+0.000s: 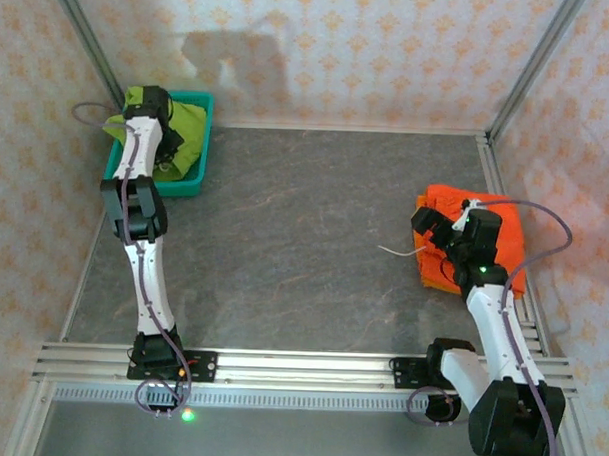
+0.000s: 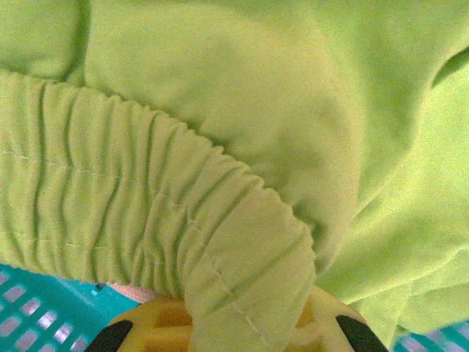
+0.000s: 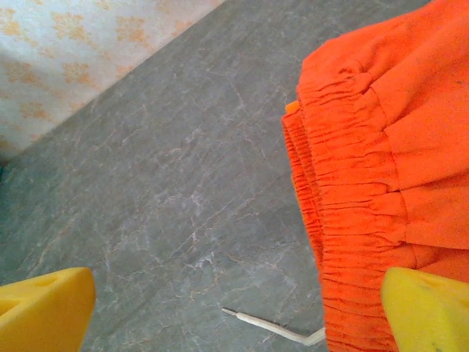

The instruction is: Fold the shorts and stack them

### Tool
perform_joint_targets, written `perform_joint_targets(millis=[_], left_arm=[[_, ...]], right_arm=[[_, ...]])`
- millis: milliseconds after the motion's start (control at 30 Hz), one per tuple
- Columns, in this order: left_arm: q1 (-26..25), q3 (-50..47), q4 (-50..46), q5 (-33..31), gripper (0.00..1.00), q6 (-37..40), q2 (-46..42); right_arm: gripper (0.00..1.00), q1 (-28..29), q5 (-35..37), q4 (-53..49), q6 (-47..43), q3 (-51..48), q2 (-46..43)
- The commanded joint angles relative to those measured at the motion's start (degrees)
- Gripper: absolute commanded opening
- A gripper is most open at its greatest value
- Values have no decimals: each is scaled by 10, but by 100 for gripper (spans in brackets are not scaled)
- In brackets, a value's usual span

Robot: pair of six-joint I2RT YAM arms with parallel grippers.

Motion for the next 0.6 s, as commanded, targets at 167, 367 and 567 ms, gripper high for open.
perform_joint_targets(millis=[167,367,567], left_arm=[[-2,33,65,35,0,30,-219],[-13,32,116,62,0,60,-345],[-88,32,163,42,0,126,-443]], right_arm=[[99,2,-15,-1,8,17,-32],[99,2,-20,-1,5,9,-55],[99,2,-20,1,6,5,-67]])
